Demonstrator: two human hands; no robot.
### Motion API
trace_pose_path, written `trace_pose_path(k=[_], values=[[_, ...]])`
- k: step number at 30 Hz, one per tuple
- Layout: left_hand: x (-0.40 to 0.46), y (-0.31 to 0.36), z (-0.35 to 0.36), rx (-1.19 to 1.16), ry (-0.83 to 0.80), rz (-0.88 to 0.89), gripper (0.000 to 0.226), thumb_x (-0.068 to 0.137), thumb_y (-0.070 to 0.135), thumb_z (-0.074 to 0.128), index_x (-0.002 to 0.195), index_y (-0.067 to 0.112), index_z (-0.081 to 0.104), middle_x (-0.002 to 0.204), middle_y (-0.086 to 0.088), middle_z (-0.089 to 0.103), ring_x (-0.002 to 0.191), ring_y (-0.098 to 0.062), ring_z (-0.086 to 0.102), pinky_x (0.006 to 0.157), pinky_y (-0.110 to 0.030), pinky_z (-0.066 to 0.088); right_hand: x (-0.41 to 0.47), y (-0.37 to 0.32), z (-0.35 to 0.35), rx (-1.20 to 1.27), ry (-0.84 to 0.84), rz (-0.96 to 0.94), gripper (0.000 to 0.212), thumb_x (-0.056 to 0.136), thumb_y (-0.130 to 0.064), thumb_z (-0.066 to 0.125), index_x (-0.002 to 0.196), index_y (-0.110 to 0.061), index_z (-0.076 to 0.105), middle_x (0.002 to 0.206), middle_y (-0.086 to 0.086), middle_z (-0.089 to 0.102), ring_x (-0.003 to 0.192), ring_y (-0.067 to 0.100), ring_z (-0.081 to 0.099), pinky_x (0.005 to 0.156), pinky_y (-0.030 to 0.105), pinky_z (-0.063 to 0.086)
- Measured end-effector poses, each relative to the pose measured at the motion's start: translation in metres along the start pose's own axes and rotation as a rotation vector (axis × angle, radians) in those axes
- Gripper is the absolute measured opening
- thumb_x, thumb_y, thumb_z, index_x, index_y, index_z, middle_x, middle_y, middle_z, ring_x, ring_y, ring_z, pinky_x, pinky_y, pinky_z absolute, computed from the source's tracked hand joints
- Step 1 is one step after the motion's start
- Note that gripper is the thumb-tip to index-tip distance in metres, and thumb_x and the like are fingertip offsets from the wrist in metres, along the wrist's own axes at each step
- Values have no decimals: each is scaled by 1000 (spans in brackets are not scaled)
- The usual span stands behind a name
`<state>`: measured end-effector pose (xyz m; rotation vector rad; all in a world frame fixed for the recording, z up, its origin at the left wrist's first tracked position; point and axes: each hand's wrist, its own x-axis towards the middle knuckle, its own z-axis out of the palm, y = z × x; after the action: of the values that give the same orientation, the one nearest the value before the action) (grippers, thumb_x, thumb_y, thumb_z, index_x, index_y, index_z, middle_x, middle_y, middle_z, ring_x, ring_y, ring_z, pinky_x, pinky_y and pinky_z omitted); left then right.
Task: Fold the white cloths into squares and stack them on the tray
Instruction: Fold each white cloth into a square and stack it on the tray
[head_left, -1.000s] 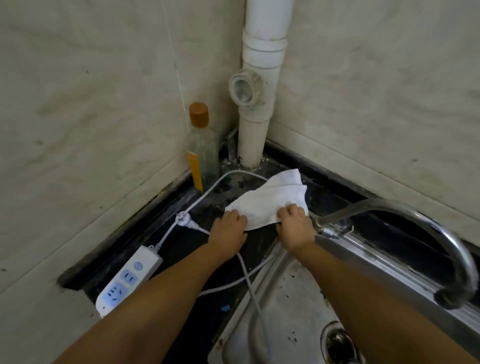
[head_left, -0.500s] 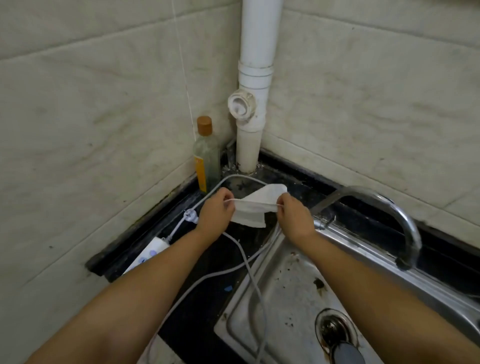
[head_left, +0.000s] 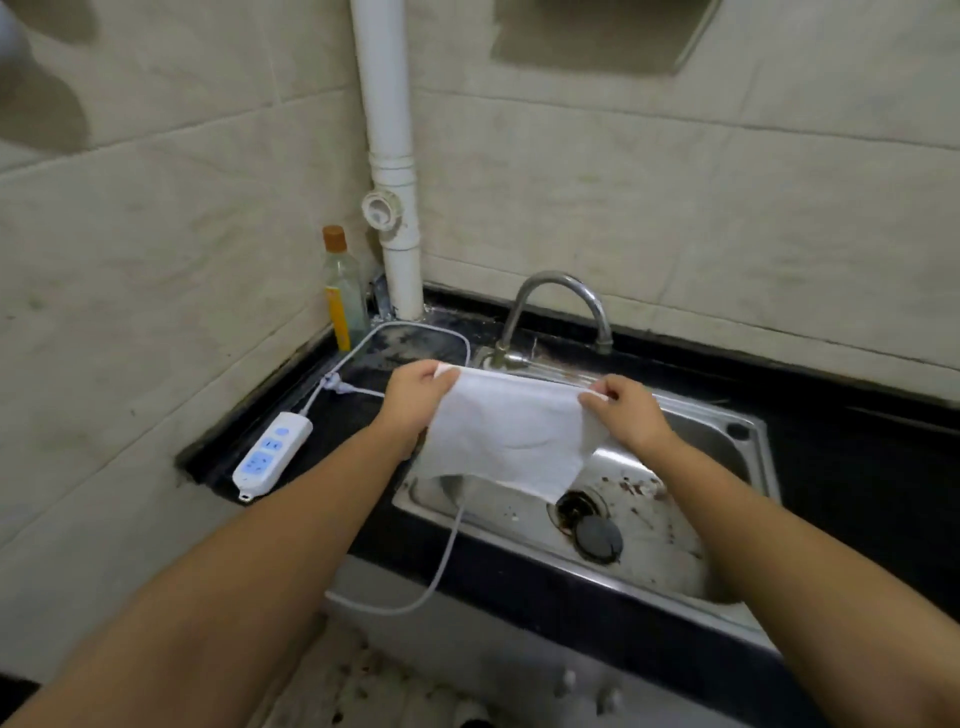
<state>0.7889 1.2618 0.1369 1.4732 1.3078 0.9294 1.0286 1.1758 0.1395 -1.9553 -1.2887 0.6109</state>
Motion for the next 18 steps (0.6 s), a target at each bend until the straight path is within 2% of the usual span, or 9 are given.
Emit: trace_pose_path(k=[3, 6, 9, 13, 16, 18], values=[[-19, 15, 39, -22, -111, 25, 24, 90, 18, 58, 86, -5, 67, 80, -14, 64, 75, -19, 56, 71, -32, 45, -41, 31, -49, -68, 56, 25, 16, 89, -12, 57, 74, -17, 56, 77, 1, 58, 77, 18, 52, 58, 24, 37], [-34, 32, 94, 20, -250, 82, 28, 88, 27, 58, 84, 0, 66, 75, -12, 56, 73, -18, 50, 69, -32, 39, -81, 65, -105, -118, 159, 81, 23, 92, -15, 55, 69, -19, 54, 75, -1, 59, 75, 17, 53, 62, 26, 36], [-49, 51, 160, 68, -378, 90, 21, 87, 30, 56, 78, 13, 62, 73, -12, 53, 74, -17, 48, 69, -32, 37, -116, 105, -163, -61, 307, 178, 13, 92, -21, 56, 87, -11, 63, 87, 4, 64, 81, 19, 57, 69, 29, 44], [-78, 84, 256, 65, -535, 108, 25, 95, 22, 48, 83, 8, 66, 78, -10, 59, 75, -18, 51, 72, -32, 39, -149, 161, -238, -44, 501, 240, 11, 92, -23, 57, 92, -15, 64, 91, 3, 62, 84, 17, 57, 68, 26, 43], [-97, 111, 333, 61, -596, 133, 27, 93, 24, 49, 82, 6, 66, 81, -8, 61, 76, -19, 52, 71, -31, 40, -158, 201, -297, -33, 599, 273, 12, 94, -23, 55, 95, -14, 62, 87, 3, 61, 79, 15, 56, 66, 24, 43], [-108, 125, 382, 33, -593, 140, 22, 89, 26, 52, 80, 11, 66, 81, -7, 60, 78, -19, 53, 73, -31, 42, -156, 228, -334, 4, 634, 293, 10, 94, -21, 53, 93, -14, 61, 85, 5, 62, 74, 15, 56, 62, 24, 43]])
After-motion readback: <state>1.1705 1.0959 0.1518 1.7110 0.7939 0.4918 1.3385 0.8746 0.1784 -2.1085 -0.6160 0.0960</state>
